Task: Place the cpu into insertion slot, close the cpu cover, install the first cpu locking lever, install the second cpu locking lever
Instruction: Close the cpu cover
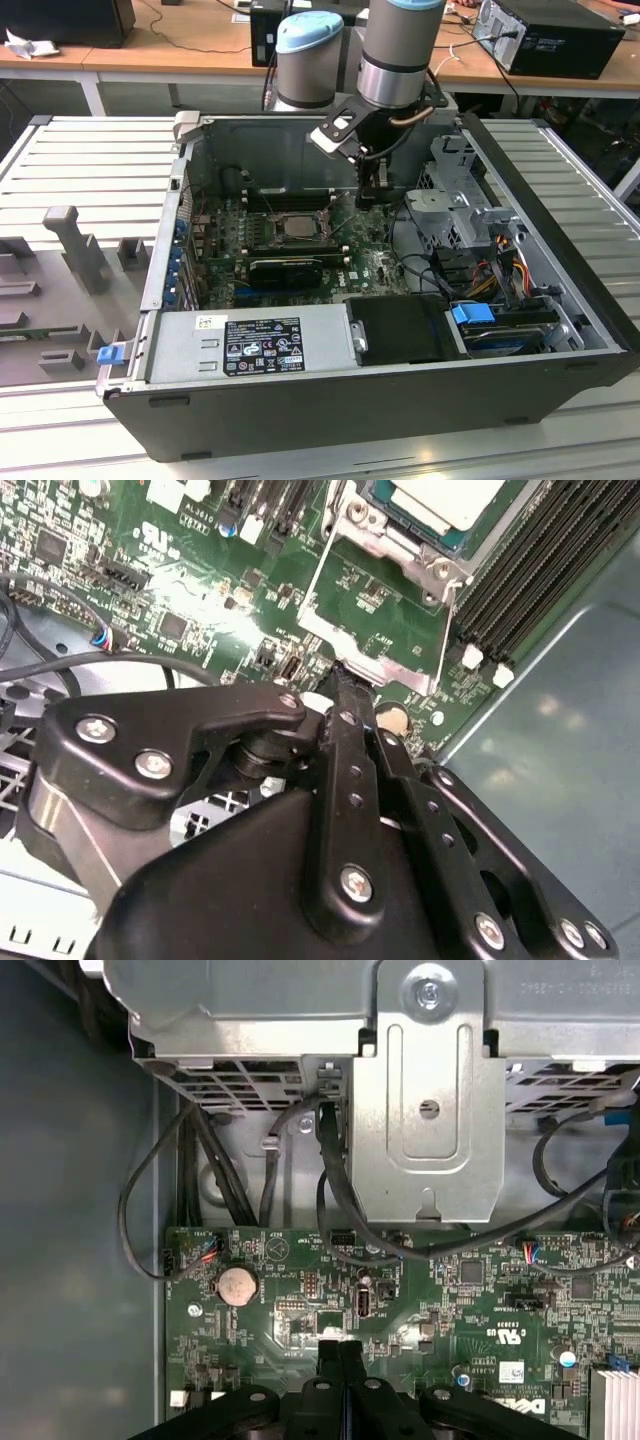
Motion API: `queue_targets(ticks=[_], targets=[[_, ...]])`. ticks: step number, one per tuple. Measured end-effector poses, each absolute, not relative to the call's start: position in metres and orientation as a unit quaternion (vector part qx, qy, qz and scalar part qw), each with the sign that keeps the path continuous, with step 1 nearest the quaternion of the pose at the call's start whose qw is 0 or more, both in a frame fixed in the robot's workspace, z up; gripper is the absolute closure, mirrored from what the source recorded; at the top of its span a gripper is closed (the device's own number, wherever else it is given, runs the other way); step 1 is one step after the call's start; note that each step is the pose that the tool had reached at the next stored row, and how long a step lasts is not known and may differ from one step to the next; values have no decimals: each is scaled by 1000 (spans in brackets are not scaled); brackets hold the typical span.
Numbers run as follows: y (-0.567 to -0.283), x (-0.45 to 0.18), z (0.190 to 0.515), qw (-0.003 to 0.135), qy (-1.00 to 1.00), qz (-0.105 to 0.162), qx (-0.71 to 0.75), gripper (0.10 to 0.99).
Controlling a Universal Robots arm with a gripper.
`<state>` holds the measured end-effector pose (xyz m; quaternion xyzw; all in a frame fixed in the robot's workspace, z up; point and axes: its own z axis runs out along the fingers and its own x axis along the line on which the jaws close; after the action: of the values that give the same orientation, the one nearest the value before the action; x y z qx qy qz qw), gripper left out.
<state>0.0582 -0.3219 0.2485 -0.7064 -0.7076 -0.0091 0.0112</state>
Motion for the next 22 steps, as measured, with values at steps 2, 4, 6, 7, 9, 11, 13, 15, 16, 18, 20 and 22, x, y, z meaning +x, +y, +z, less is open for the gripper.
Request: queue_targets(ticks=[2, 4, 6, 7, 9, 11, 13, 15, 16, 18, 20, 22], targets=[[-322, 56, 249, 11, -708, -9, -706, 980], [-322, 53, 249, 11, -708, -9, -706, 980], [-322, 51, 248, 11, -708, -9, -706, 980], [-322, 51, 248, 11, -708, -9, -706, 980], [-322, 49, 248, 11, -708, -9, -706, 980], [-322, 46, 248, 11, -708, -9, -706, 980], [-322, 45, 248, 11, -708, -9, -706, 980], [-322, 44, 248, 11, -708, -9, -706, 980], [-322, 43, 248, 11, -708, -9, -706, 980], [-322, 42, 248, 11, -708, -9, -706, 980], [-322, 42, 248, 11, -708, -9, -706, 980], [-322, 41, 248, 11, -708, -9, -706, 980]])
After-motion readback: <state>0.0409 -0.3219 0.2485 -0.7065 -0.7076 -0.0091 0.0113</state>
